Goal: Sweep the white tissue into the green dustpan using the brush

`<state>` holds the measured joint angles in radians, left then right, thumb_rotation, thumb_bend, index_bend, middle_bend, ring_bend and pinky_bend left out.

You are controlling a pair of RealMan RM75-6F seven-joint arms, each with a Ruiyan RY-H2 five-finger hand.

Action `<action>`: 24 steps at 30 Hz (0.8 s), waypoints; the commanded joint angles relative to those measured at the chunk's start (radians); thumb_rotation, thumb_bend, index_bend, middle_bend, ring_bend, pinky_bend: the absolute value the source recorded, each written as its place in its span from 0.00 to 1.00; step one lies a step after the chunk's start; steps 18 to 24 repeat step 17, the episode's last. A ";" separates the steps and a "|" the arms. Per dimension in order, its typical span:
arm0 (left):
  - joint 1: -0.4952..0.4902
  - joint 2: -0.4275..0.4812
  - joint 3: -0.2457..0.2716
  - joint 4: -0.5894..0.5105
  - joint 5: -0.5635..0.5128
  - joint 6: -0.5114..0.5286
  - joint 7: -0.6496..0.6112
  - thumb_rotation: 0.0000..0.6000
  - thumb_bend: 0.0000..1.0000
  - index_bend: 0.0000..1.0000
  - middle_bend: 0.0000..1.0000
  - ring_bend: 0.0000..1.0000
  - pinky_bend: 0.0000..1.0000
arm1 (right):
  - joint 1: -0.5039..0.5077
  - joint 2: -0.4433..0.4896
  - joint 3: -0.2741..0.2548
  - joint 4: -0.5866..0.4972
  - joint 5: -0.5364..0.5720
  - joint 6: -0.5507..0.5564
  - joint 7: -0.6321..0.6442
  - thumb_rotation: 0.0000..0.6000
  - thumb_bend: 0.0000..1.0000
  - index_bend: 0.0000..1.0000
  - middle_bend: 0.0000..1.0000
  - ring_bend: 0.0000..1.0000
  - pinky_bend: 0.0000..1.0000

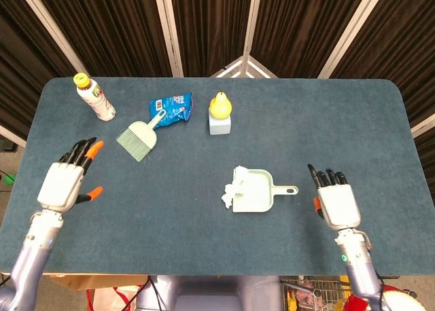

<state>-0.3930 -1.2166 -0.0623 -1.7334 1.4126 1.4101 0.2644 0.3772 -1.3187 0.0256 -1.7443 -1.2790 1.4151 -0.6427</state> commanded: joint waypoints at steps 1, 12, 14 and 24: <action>0.085 0.038 0.078 -0.009 0.090 0.090 0.004 1.00 0.02 0.07 0.00 0.01 0.13 | -0.063 0.079 -0.042 0.010 -0.085 0.053 0.116 1.00 0.38 0.00 0.00 0.00 0.01; 0.269 0.068 0.184 0.135 0.216 0.275 -0.098 1.00 0.02 0.00 0.00 0.00 0.00 | -0.225 0.188 -0.097 0.126 -0.275 0.266 0.388 1.00 0.32 0.00 0.00 0.00 0.00; 0.293 0.073 0.183 0.162 0.194 0.285 -0.111 1.00 0.02 0.00 0.00 0.00 0.00 | -0.246 0.187 -0.099 0.159 -0.284 0.285 0.431 1.00 0.32 0.00 0.00 0.00 0.00; 0.313 0.082 0.170 0.172 0.166 0.288 -0.135 1.00 0.02 0.00 0.00 0.00 0.00 | -0.255 0.187 -0.082 0.176 -0.268 0.279 0.472 1.00 0.32 0.00 0.00 0.00 0.00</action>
